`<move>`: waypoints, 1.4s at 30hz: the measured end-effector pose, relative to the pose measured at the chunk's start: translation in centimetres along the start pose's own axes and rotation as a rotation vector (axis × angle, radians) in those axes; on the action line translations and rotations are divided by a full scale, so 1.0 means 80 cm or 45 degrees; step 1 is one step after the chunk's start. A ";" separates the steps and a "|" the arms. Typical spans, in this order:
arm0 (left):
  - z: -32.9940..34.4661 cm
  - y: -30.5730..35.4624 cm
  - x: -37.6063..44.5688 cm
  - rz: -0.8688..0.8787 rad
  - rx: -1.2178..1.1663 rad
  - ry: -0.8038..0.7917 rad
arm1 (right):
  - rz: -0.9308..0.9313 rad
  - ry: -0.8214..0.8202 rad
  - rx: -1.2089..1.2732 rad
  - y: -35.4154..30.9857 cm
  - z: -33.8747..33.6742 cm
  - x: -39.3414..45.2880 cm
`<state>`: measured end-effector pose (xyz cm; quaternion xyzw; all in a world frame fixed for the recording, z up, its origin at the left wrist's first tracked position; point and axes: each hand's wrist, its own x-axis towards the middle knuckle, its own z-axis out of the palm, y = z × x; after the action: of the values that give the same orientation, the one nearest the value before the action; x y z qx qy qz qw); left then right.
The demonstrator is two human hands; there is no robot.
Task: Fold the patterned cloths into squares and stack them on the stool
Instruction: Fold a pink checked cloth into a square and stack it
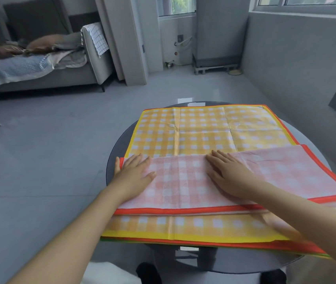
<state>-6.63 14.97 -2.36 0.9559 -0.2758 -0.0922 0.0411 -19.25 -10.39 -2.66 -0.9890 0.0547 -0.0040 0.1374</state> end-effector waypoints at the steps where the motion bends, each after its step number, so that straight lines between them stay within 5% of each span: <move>1: -0.004 0.000 0.001 -0.005 -0.036 0.005 | -0.052 0.006 0.056 -0.008 0.000 0.002; 6: -0.020 -0.002 0.004 -0.011 -0.124 0.058 | -0.282 -0.045 0.224 -0.048 0.007 0.011; 14: -0.038 -0.024 0.017 -0.089 -0.123 0.300 | -0.287 -0.174 0.083 -0.057 0.014 0.008; 19: -0.043 -0.046 0.010 -0.244 -0.781 0.393 | -0.262 -0.222 0.077 -0.058 0.013 0.009; 27: -0.061 -0.071 -0.005 -0.484 -1.380 -0.004 | -0.265 -0.268 0.065 -0.060 0.011 0.009; 42: -0.115 0.014 -0.002 -0.371 -2.078 -0.123 | -0.243 -0.328 0.143 -0.051 0.002 0.001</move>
<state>-5.50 14.36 6.84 0.6469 0.0027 -0.3087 0.6973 -18.77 -6.50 -1.68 -0.9728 -0.0579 0.1066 0.1973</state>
